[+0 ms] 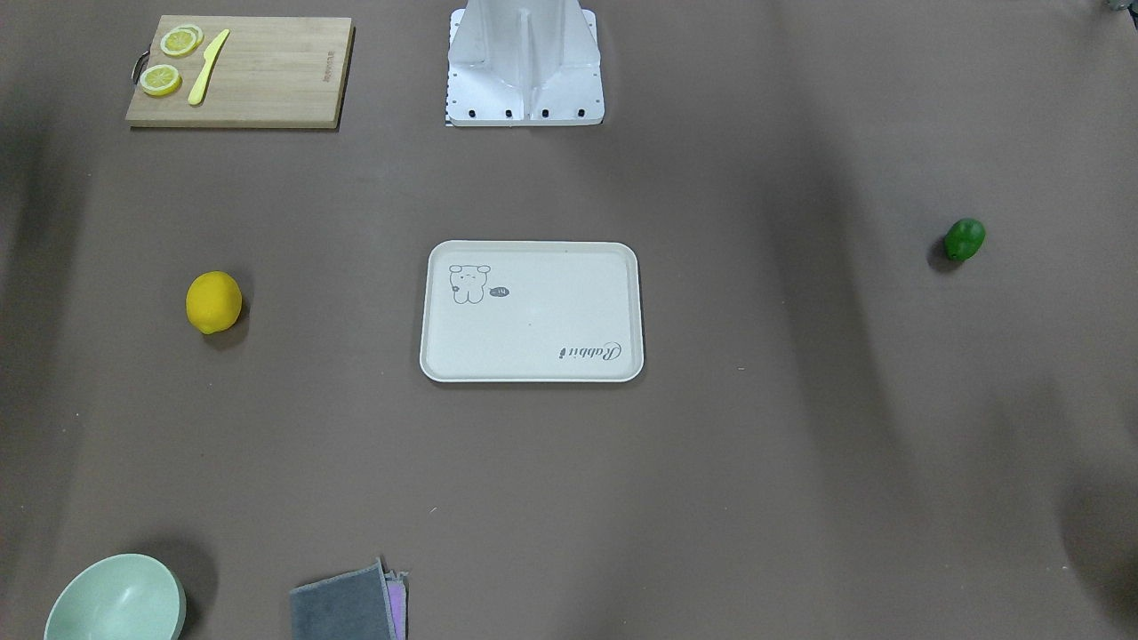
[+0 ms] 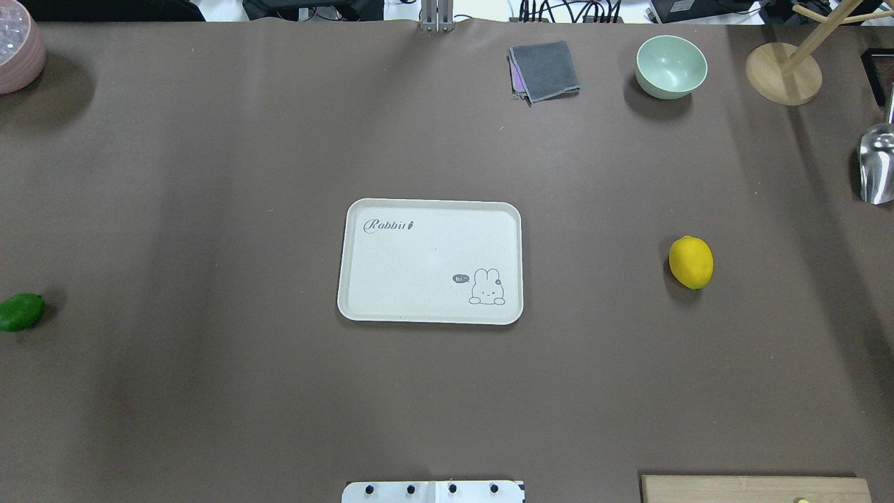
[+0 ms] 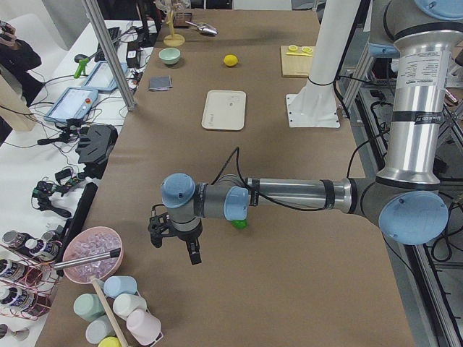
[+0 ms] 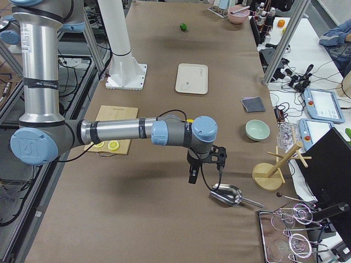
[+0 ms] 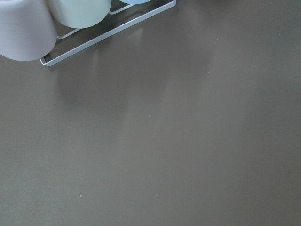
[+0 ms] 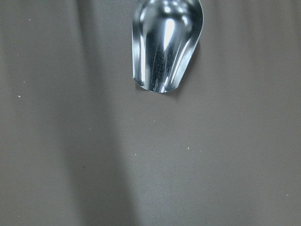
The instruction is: Place all lemons on tray
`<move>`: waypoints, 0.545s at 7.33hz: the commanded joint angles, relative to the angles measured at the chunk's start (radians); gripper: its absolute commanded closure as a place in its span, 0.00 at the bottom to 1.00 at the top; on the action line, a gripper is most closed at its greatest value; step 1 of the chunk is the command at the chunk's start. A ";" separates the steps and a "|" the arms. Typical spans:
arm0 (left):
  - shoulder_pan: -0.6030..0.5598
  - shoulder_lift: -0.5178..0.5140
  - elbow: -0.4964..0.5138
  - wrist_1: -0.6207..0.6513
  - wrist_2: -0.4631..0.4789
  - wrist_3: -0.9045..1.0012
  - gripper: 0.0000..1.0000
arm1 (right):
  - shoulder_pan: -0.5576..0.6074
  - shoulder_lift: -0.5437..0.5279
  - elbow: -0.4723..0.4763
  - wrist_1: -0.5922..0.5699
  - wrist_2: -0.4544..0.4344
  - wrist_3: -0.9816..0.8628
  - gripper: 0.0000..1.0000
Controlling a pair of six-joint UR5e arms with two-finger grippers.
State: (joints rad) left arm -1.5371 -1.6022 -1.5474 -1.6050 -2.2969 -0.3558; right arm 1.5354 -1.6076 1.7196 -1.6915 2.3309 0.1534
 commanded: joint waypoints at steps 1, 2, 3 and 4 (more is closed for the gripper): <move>0.000 0.001 0.000 -0.001 -0.001 0.000 0.02 | 0.002 0.003 0.005 -0.020 0.008 -0.012 0.00; 0.000 0.001 0.000 -0.001 0.000 -0.002 0.02 | 0.002 0.005 0.003 -0.020 0.010 -0.011 0.00; 0.000 0.001 -0.008 0.000 -0.001 -0.009 0.02 | 0.002 0.011 0.003 -0.026 0.016 -0.009 0.00; 0.003 -0.002 -0.010 0.000 -0.003 -0.008 0.02 | -0.003 0.014 0.012 -0.051 0.025 -0.005 0.00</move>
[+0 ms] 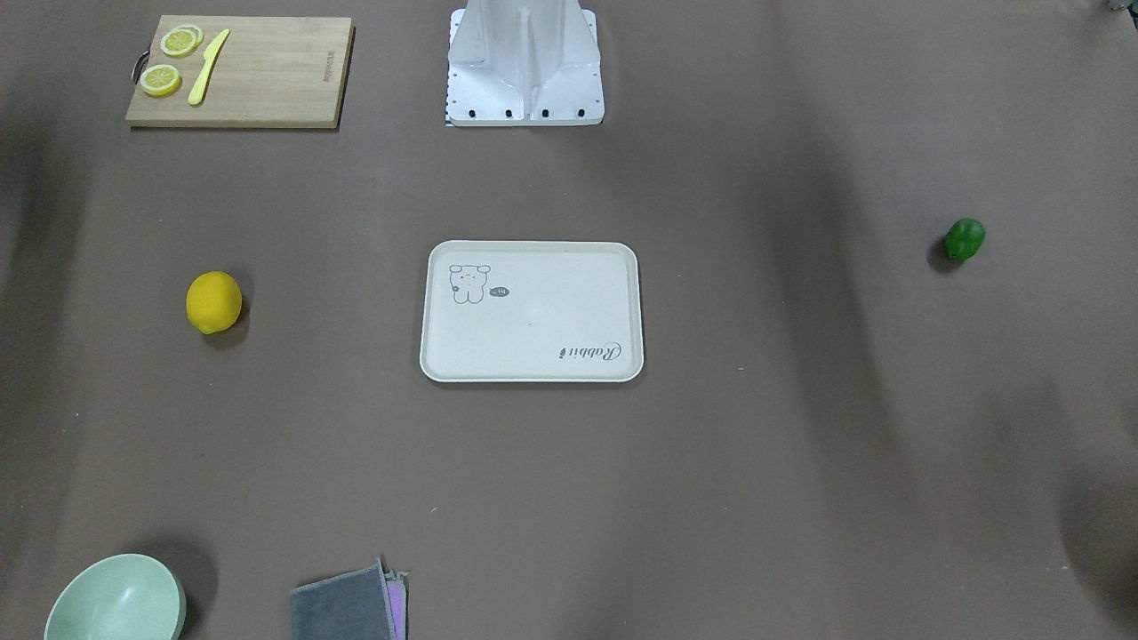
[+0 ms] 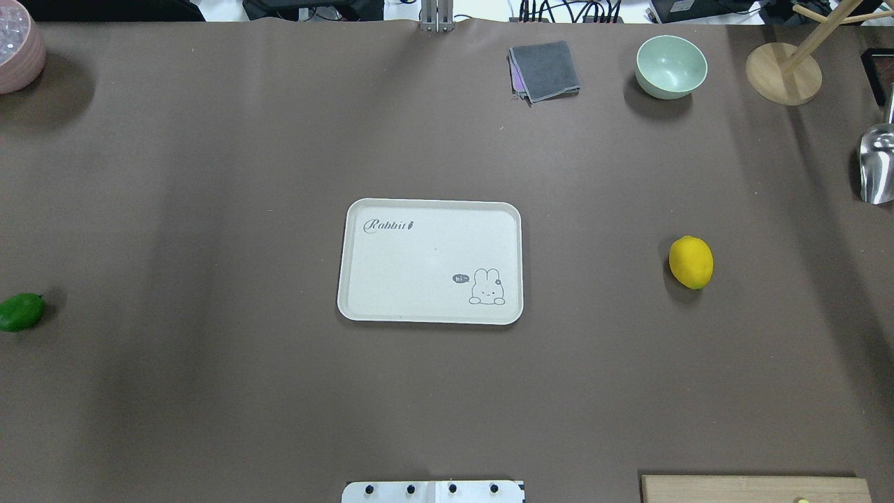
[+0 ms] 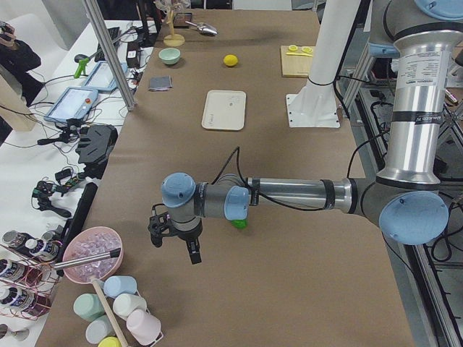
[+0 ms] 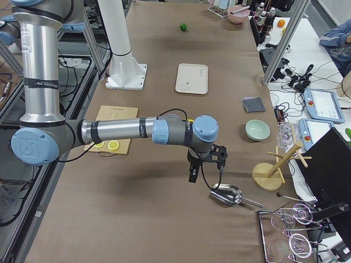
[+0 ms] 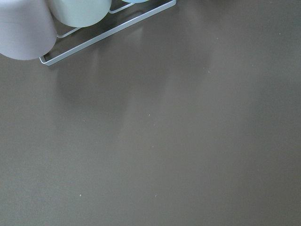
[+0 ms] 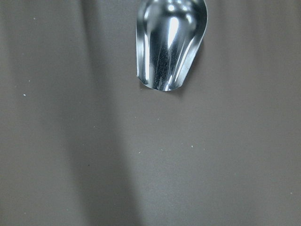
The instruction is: Place all lemons on tray
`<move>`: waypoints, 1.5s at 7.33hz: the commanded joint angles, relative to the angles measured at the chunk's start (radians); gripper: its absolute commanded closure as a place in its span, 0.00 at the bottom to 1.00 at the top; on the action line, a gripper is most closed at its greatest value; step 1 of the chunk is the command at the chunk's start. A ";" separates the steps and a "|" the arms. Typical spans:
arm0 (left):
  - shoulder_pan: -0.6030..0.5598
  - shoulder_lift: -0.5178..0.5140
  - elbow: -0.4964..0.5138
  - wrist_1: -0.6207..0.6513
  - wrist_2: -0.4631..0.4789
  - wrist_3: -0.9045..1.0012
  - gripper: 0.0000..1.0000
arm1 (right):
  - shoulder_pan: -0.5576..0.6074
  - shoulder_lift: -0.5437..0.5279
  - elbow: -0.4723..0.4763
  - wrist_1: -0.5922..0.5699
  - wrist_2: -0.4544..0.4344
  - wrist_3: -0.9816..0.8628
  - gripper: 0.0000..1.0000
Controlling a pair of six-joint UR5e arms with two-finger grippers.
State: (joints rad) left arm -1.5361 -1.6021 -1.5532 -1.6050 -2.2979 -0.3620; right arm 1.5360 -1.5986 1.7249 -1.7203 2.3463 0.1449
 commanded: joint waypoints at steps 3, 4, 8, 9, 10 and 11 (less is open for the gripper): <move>0.074 -0.013 -0.018 0.002 -0.047 -0.002 0.02 | -0.097 0.055 0.009 -0.041 0.044 0.008 0.00; 0.089 -0.004 -0.053 0.005 -0.049 -0.002 0.02 | -0.134 0.089 0.008 -0.050 0.065 0.015 0.00; 0.272 -0.001 -0.116 -0.064 -0.077 -0.164 0.02 | -0.347 0.224 -0.005 -0.042 0.082 0.148 0.00; 0.324 0.013 -0.140 -0.067 -0.078 -0.161 0.02 | -0.391 0.252 -0.008 -0.041 0.074 0.160 0.00; 0.399 0.048 -0.203 -0.072 -0.074 -0.158 0.02 | -0.428 0.282 -0.022 -0.039 0.073 0.172 0.00; 0.439 0.107 -0.243 -0.114 -0.072 -0.149 0.02 | -0.463 0.320 -0.050 -0.039 0.070 0.173 0.01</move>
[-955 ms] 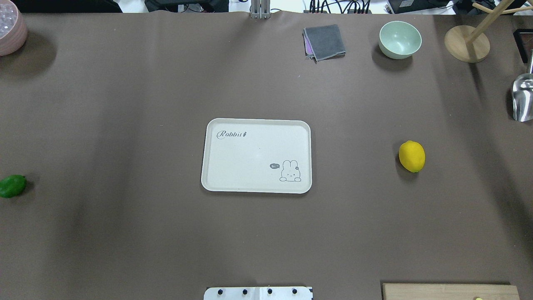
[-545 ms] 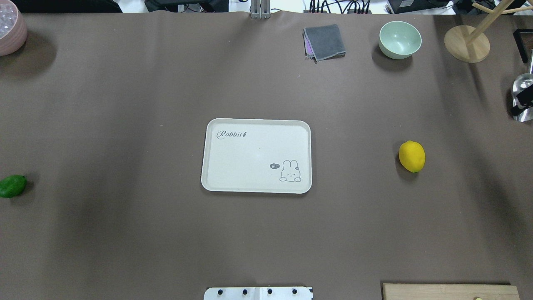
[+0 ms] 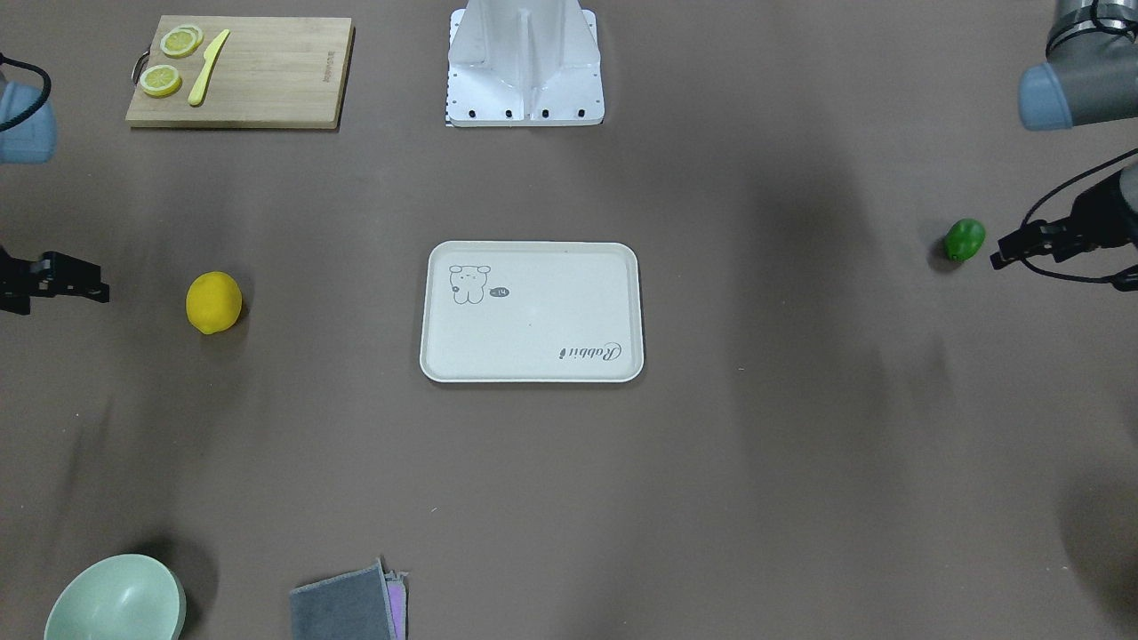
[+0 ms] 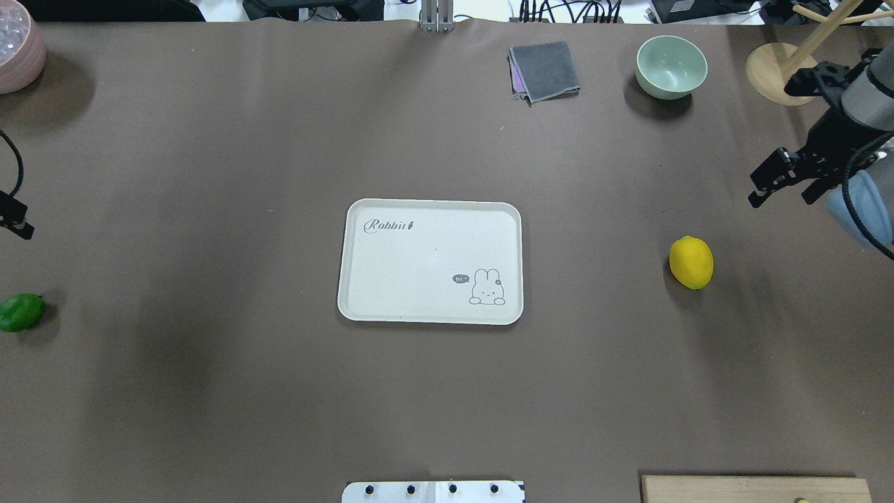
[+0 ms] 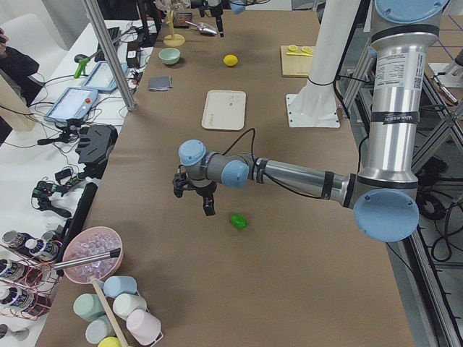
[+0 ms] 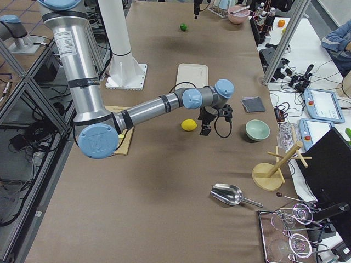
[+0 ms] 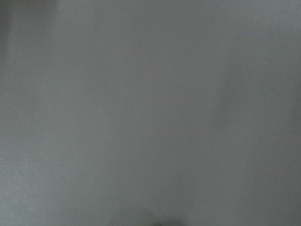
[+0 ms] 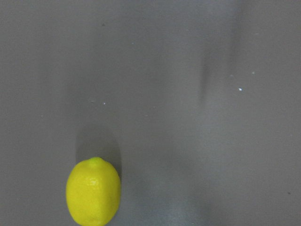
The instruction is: Place all lemons on tray
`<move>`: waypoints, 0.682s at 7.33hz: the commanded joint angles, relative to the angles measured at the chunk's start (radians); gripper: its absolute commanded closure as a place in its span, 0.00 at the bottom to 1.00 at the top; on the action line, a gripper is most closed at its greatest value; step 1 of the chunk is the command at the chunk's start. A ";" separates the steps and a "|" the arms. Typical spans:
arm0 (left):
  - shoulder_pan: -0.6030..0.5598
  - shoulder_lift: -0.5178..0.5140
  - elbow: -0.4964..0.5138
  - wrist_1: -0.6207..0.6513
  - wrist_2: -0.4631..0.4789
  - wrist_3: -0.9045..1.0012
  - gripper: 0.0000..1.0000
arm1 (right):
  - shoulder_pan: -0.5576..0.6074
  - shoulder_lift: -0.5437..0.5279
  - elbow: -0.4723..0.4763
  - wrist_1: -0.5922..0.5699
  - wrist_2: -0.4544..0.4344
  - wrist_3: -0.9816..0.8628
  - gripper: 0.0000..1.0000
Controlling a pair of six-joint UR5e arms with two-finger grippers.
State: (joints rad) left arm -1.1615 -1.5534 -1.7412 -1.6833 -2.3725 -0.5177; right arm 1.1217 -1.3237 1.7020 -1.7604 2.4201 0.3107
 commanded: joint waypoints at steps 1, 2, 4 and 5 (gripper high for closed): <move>0.118 0.134 -0.052 -0.161 0.009 0.011 0.02 | -0.081 0.060 -0.035 -0.001 -0.030 0.007 0.01; 0.140 0.179 -0.035 -0.243 0.010 0.013 0.02 | -0.091 0.066 -0.056 -0.001 -0.030 0.007 0.01; 0.158 0.182 -0.029 -0.243 0.048 0.101 0.02 | -0.129 0.076 -0.074 0.001 -0.032 0.007 0.01; 0.160 0.190 -0.028 -0.240 0.082 0.178 0.02 | -0.155 0.090 -0.097 0.001 -0.032 0.005 0.01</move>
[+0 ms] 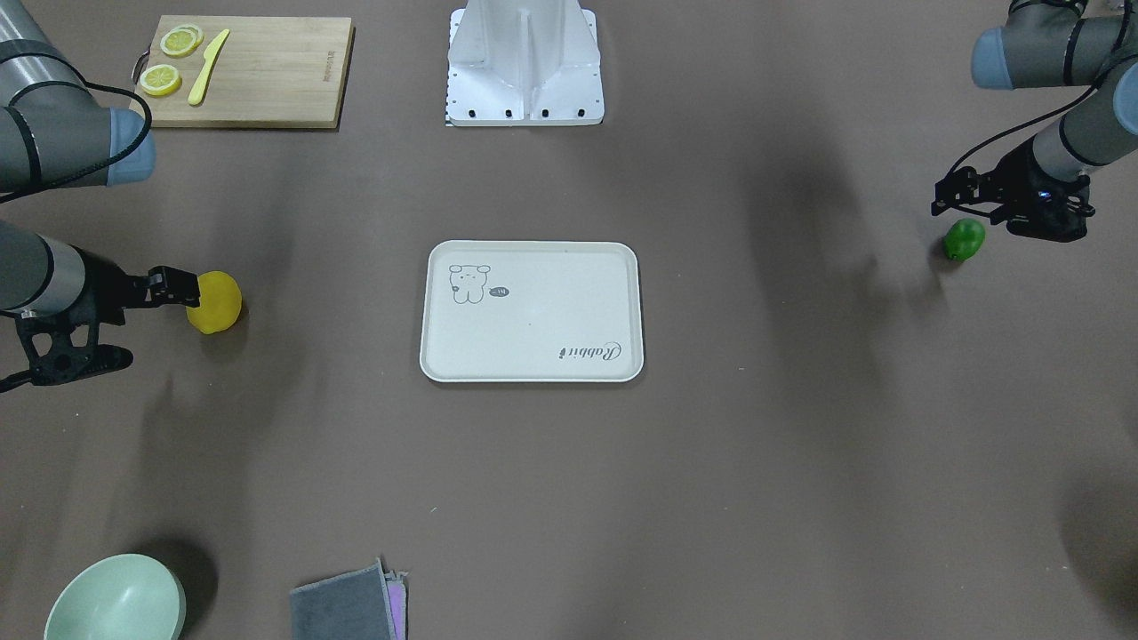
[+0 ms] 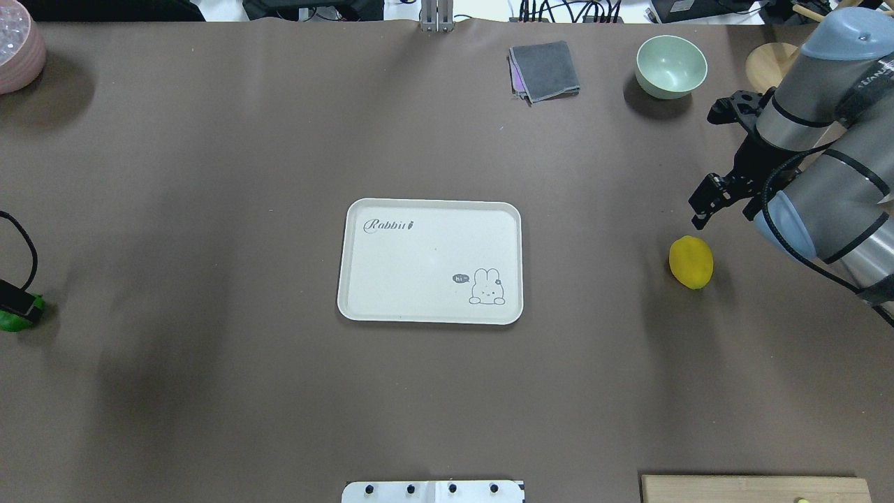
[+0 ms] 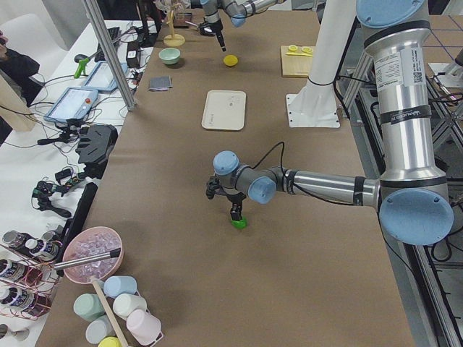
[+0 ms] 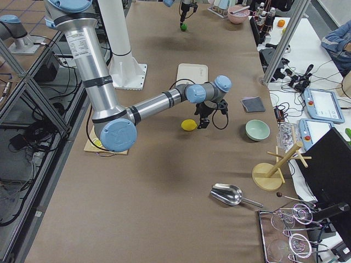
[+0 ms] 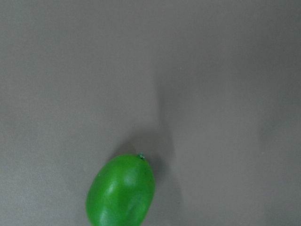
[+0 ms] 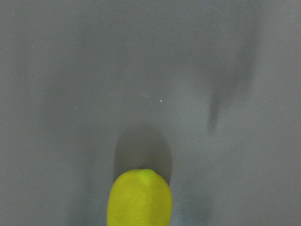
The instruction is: Place all lemons on tray
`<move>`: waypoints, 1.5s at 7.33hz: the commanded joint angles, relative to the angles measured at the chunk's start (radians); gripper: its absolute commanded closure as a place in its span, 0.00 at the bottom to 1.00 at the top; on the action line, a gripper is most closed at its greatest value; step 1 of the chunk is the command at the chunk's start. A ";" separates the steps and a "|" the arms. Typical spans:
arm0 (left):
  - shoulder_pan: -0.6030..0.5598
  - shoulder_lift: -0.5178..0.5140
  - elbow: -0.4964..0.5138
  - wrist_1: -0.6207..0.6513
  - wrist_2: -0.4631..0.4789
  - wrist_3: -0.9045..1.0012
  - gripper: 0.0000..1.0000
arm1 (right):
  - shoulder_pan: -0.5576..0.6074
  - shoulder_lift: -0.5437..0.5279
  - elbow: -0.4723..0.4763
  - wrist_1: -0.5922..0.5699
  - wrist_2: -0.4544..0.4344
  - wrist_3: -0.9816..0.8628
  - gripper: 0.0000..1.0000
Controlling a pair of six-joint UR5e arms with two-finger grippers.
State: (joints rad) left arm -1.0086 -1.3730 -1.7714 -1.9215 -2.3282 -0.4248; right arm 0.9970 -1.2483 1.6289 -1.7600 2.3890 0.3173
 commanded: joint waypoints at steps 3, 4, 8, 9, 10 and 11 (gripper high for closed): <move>0.013 0.022 0.015 -0.002 0.090 0.199 0.02 | -0.070 0.027 -0.072 -0.003 0.001 -0.001 0.01; 0.018 0.020 0.027 -0.005 0.108 0.201 0.02 | -0.081 0.030 -0.081 -0.003 0.002 -0.001 0.02; 0.018 -0.029 0.096 -0.011 0.099 0.199 0.02 | -0.107 0.033 -0.107 -0.010 0.007 0.000 0.10; 0.018 -0.032 0.104 -0.011 0.098 0.199 0.02 | -0.112 0.033 -0.115 -0.010 0.007 0.002 0.19; 0.018 -0.044 0.116 -0.011 0.096 0.198 0.02 | -0.110 0.035 -0.115 -0.012 0.016 0.000 0.44; 0.018 -0.050 0.121 -0.013 0.095 0.198 0.02 | -0.109 0.033 -0.115 -0.012 0.021 -0.001 0.77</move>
State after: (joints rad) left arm -0.9909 -1.4136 -1.6598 -1.9332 -2.2313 -0.2264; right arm 0.8877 -1.2143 1.5152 -1.7712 2.4030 0.3175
